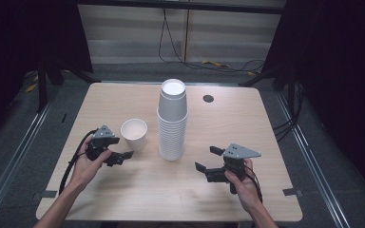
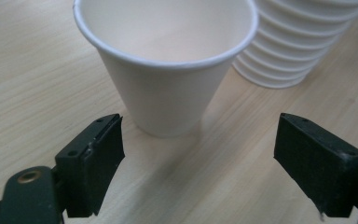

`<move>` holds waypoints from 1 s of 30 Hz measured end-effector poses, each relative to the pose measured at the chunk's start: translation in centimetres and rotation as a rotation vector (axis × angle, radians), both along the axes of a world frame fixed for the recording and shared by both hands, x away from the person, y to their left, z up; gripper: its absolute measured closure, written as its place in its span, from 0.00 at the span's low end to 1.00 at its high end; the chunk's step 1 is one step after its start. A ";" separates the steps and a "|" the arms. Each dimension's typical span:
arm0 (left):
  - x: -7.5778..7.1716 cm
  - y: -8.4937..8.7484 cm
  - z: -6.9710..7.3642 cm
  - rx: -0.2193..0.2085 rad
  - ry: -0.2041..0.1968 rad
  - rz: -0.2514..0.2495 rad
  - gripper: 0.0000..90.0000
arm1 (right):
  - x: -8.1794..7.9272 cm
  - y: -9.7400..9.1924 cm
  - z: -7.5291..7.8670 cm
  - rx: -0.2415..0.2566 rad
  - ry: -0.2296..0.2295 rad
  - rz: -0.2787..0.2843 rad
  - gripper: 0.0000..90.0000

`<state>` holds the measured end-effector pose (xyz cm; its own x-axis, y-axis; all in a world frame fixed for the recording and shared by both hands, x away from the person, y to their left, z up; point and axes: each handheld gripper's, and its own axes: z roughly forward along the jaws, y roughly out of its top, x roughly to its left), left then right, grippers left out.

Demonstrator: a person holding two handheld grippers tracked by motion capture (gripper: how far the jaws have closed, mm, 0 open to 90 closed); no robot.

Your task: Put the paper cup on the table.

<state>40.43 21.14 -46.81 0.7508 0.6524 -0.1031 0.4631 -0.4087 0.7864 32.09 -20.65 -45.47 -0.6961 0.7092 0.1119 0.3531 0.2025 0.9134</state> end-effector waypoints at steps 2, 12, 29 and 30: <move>-0.5 0.0 0.1 -0.014 -0.010 0.001 0.17 | 0.0 0.0 0.0 0.000 -0.001 0.001 0.16; -2.7 -0.3 0.4 -0.075 -0.029 -0.021 0.17 | 0.1 0.3 -0.6 -0.009 0.014 0.004 0.16; -6.6 -1.2 -0.2 -0.160 -0.038 0.005 0.17 | 0.1 0.0 -0.5 -0.008 0.013 -0.006 0.16; -6.8 -1.2 -0.3 -0.169 -0.030 0.004 0.17 | 0.1 0.0 -0.5 -0.006 0.010 -0.005 0.16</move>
